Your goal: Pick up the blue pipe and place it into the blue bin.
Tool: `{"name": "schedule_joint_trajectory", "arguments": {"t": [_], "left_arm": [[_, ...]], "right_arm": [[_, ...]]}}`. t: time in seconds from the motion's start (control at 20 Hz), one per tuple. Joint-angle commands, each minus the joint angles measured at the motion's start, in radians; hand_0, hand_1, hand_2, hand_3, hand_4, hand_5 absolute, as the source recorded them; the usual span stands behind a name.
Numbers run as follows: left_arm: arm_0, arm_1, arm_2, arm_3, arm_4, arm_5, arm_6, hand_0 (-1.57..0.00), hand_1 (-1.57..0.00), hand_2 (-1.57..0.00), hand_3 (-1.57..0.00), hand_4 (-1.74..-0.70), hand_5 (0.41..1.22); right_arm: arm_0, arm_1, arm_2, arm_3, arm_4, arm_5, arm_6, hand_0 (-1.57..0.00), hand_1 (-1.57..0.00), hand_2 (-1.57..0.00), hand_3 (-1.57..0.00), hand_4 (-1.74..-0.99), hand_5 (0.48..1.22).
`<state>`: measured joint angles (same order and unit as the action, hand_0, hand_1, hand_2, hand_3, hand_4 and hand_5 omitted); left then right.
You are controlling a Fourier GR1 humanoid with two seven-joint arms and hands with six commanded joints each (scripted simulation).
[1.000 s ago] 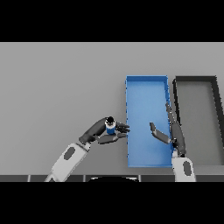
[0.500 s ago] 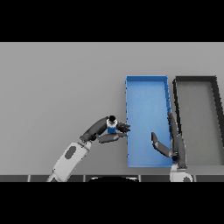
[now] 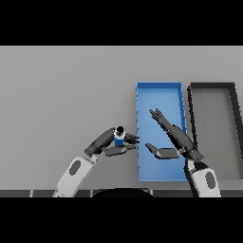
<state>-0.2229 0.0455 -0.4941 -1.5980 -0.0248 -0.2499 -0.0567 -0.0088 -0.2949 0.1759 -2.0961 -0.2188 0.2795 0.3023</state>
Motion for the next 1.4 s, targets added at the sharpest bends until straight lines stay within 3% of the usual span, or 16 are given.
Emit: {"name": "schedule_joint_trajectory", "arguments": {"t": [0.0,0.3,0.4,0.7,0.9,1.0,1.15,1.3,1.35], "left_arm": [[-0.005,0.002,0.012,0.007,0.0,-0.001,0.01,-1.57,-1.57,-1.57,-1.57,-1.47,1.221],[-0.035,-0.028,0.041,0.04,-0.014,-0.025,0.006,-1.57,-1.57,-1.57,-1.57,-1.47,1.221],[-0.023,-0.021,0.046,0.045,-0.022,-0.044,-0.02,-1.57,-1.57,-1.57,-1.57,-1.46,1.221],[-0.007,-0.049,0.06,0.034,-0.016,-0.077,0.014,-1.57,-1.57,-1.57,-1.57,-1.47,1.221],[0.011,-0.052,0.064,0.008,-0.05,-0.078,0.029,-1.57,-1.57,-1.57,-1.57,-1.47,1.221],[0.005,-0.064,0.074,0.026,-0.051,-0.089,0.028,-1.57,-1.57,-1.57,-1.57,-1.52,1.221],[0.007,-0.054,0.08,0.008,-0.074,-0.092,0.082,-1.57,-1.57,-1.57,-1.57,-1.62,1.221],[-0.002,-0.087,0.099,0.041,-0.051,-0.106,0.054,-1.57,-1.57,-1.57,-1.52,-1.68,1.221],[0.01,-0.09,0.105,0.035,-0.034,-0.119,0.038,-1.57,-1.57,-1.57,-1.53,-1.69,1.221]], "right_arm": [[-0.023,-0.014,0.015,-0.008,-0.001,0.015,0.024,0.0,0.0,-0.08,0.0,-1.281,0.558],[-0.209,0.012,0.116,0.005,-0.044,0.058,0.1,0.0,0.0,-0.04,0.0,-1.294,0.56],[-0.283,0.025,0.132,0.027,-0.052,0.059,0.124,0.0,0.0,-0.05,0.0,-1.268,0.555],[-0.441,0.072,0.175,0.121,-0.047,0.079,0.209,-0.02,-0.03,-0.08,0.0,-1.196,0.526],[-0.494,0.1,0.196,0.184,-0.041,0.111,0.213,-0.07,-0.11,-0.17,-0.04,-1.204,0.497],[-0.523,0.112,0.198,0.226,-0.035,0.128,0.218,-0.32,-0.36,-0.38,-0.24,-1.278,0.485],[-0.536,0.129,0.206,0.234,-0.03,0.131,0.192,-0.88,-0.88,-0.91,-0.76,-1.467,0.518],[-0.538,0.157,0.207,0.242,-0.062,0.114,0.206,-1.22,-1.22,-1.23,-1.02,-1.581,0.65],[-0.527,0.16,0.215,0.245,-0.07,0.114,0.19,-1.29,-1.29,-1.3,-1.1,-1.606,0.765]]}}
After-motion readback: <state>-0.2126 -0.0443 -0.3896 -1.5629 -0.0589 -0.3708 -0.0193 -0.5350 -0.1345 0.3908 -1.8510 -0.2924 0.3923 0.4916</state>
